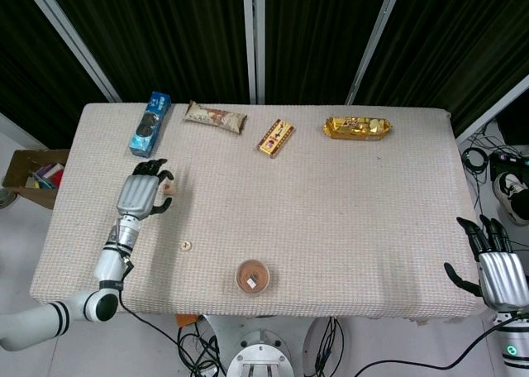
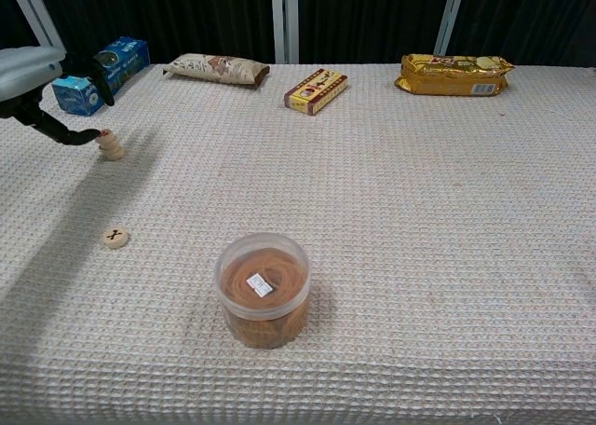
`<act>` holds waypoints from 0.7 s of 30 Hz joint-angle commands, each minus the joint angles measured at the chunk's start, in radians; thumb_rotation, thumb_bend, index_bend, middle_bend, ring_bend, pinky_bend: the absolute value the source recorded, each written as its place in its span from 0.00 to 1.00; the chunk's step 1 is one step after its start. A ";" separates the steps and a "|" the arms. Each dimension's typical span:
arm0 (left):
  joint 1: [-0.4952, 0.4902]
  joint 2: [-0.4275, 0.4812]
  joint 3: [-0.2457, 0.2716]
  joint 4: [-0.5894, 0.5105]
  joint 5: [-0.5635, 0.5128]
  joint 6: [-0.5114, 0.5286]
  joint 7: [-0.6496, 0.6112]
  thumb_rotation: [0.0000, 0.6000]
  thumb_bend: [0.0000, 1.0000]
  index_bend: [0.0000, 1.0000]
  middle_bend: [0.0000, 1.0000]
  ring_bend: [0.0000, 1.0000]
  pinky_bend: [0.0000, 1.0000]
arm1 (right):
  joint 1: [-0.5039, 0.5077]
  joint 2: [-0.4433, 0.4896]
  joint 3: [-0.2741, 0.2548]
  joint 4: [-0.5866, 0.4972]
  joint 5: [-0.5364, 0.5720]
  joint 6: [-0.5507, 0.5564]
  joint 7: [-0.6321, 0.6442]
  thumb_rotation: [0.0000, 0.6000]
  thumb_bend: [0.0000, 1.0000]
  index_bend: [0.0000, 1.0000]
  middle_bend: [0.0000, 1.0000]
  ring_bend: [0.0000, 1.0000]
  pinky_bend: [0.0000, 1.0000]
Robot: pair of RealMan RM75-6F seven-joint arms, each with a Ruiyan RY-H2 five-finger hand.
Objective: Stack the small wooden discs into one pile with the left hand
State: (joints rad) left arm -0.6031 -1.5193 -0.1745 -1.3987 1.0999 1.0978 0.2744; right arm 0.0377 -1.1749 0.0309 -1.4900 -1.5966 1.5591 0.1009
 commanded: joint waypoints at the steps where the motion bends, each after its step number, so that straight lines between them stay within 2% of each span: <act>1: 0.069 0.082 0.114 -0.126 0.174 0.076 -0.042 1.00 0.32 0.40 0.10 0.09 0.12 | 0.002 -0.004 -0.002 0.004 -0.006 0.001 0.001 1.00 0.22 0.12 0.18 0.00 0.01; 6: 0.093 0.076 0.180 -0.153 0.239 0.070 -0.027 1.00 0.32 0.41 0.10 0.09 0.12 | -0.004 -0.007 -0.005 0.007 -0.012 0.014 0.002 1.00 0.22 0.12 0.18 0.00 0.01; 9: 0.101 0.056 0.196 -0.148 0.244 0.056 -0.015 1.00 0.31 0.41 0.10 0.09 0.12 | -0.008 -0.007 -0.007 0.006 -0.017 0.022 0.001 1.00 0.22 0.12 0.18 0.00 0.01; 21: 0.113 0.008 0.204 -0.110 0.237 0.022 0.035 1.00 0.32 0.42 0.09 0.07 0.12 | -0.014 -0.011 -0.009 0.004 -0.027 0.038 -0.004 1.00 0.22 0.12 0.19 0.00 0.00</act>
State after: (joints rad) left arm -0.4907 -1.5088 0.0288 -1.5109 1.3372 1.1223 0.3068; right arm 0.0240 -1.1857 0.0221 -1.4857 -1.6235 1.5974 0.0965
